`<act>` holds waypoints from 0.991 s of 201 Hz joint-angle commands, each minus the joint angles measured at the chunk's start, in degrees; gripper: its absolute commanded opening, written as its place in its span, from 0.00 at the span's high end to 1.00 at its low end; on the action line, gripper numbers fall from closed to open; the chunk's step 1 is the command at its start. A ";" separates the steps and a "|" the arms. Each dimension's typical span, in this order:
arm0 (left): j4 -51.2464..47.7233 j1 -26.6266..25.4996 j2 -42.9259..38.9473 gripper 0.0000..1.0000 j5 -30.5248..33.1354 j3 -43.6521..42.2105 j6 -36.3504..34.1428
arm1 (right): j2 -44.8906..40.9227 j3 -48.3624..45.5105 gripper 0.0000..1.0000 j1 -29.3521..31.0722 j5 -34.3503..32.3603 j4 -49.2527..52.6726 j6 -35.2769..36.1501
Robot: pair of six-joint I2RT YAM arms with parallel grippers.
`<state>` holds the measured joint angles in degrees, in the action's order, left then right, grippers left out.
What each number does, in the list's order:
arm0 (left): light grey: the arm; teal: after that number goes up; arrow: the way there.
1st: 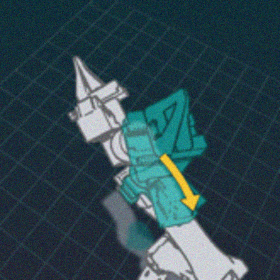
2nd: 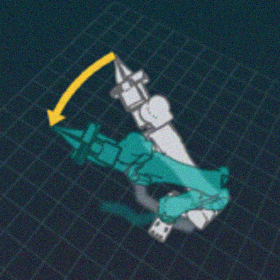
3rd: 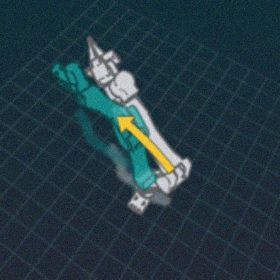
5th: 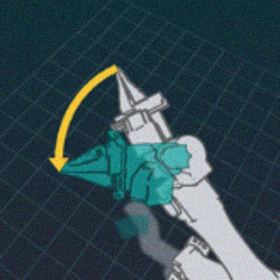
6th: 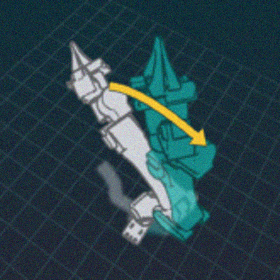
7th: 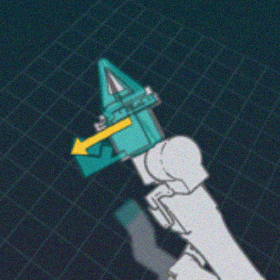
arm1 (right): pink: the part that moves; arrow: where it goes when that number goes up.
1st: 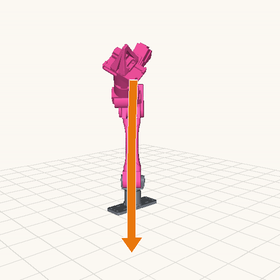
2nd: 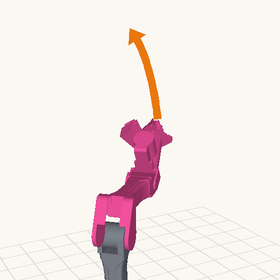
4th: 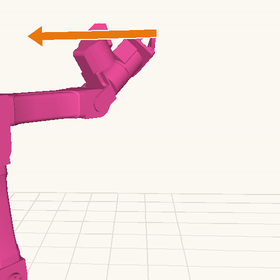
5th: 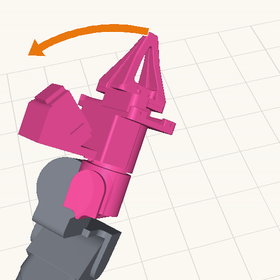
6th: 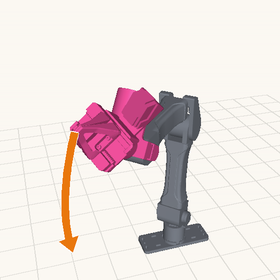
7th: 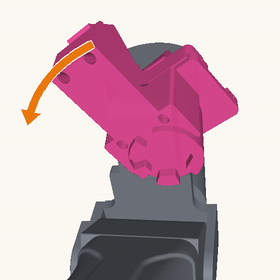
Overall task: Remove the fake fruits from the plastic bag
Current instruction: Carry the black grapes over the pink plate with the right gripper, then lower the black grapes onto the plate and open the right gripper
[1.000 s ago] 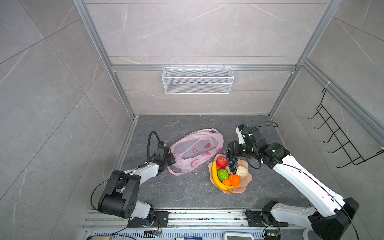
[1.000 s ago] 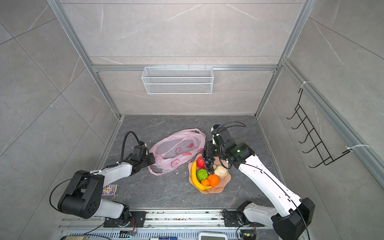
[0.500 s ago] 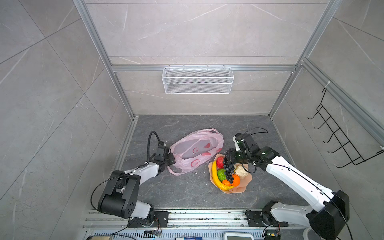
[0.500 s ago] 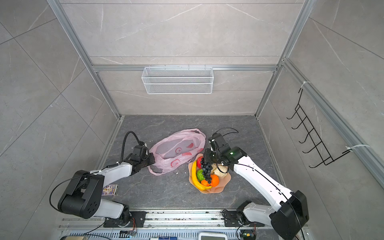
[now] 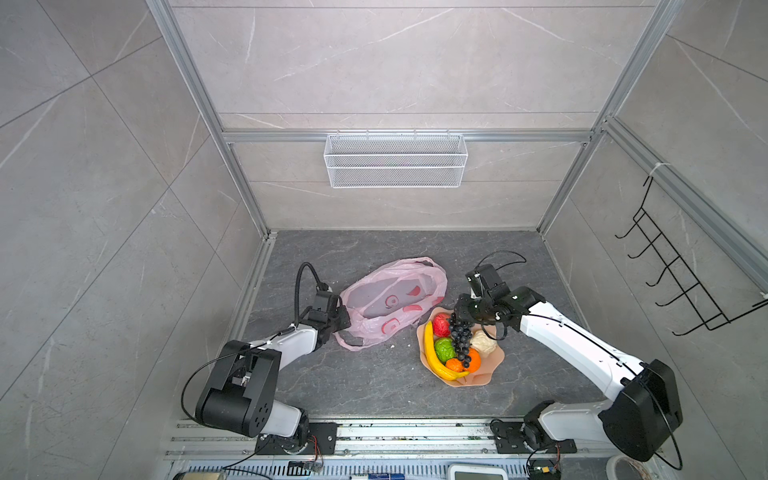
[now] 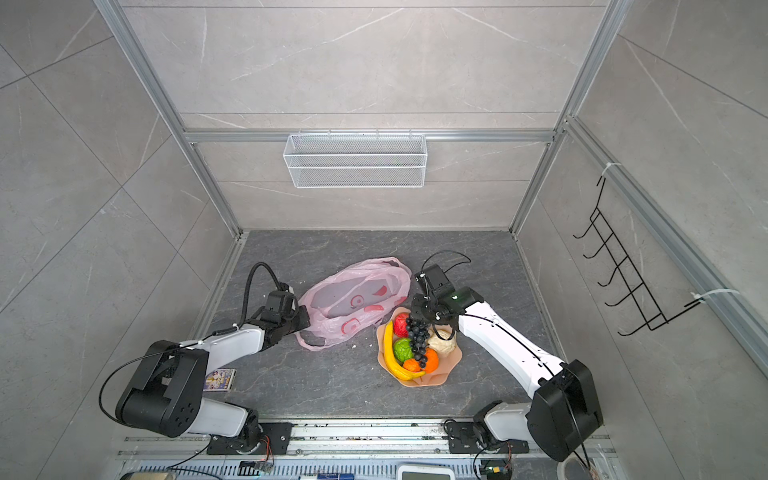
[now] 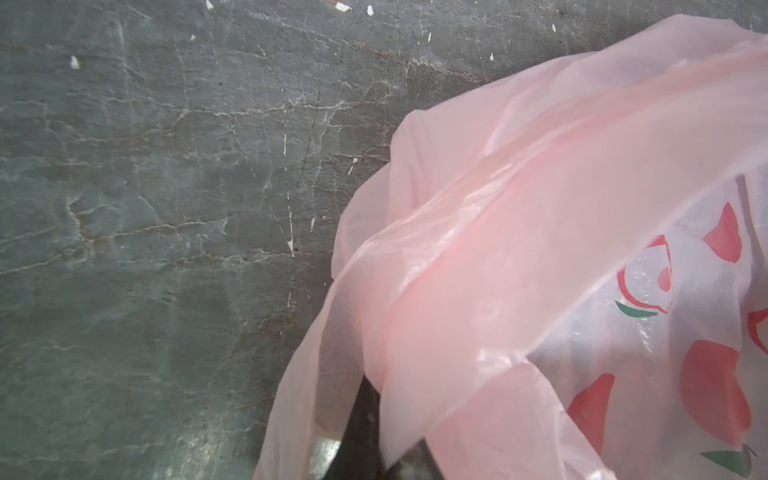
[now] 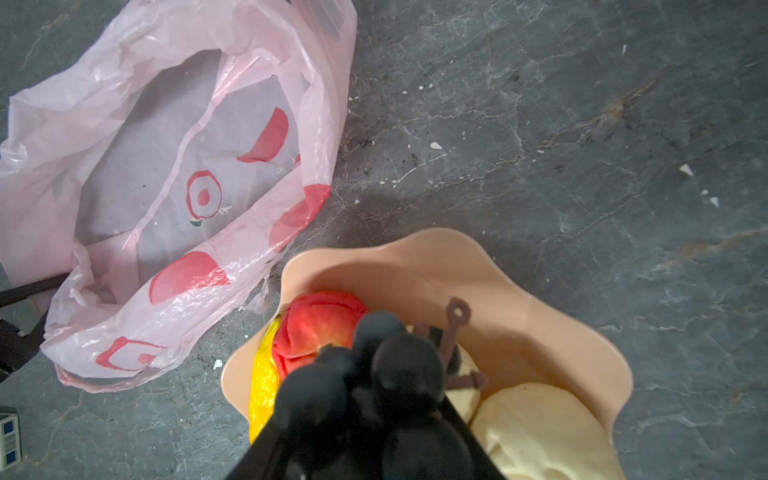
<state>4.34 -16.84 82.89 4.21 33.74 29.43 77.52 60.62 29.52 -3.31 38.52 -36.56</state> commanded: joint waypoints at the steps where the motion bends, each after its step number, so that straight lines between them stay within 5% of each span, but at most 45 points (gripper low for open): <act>1: -0.30 0.19 0.29 0.95 0.45 1.63 -0.27 | 1.24 -0.97 0.54 -0.77 -1.51 -1.01 -0.88; 94: -0.30 0.20 0.69 0.95 0.35 1.77 -0.33 | 5.16 -2.78 0.43 -2.14 -2.31 -2.19 -0.53; 138: -0.30 0.21 0.69 0.95 0.47 1.81 -0.34 | 5.36 -3.23 0.27 -2.27 -3.08 -2.24 -0.62; 199: -0.30 0.18 0.60 0.95 0.45 1.70 -0.34 | 4.12 -2.75 0.19 -2.36 -4.16 -1.04 -0.23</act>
<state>4.34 -16.84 83.48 4.23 33.78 29.43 82.52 58.26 27.29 -5.93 36.38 -36.91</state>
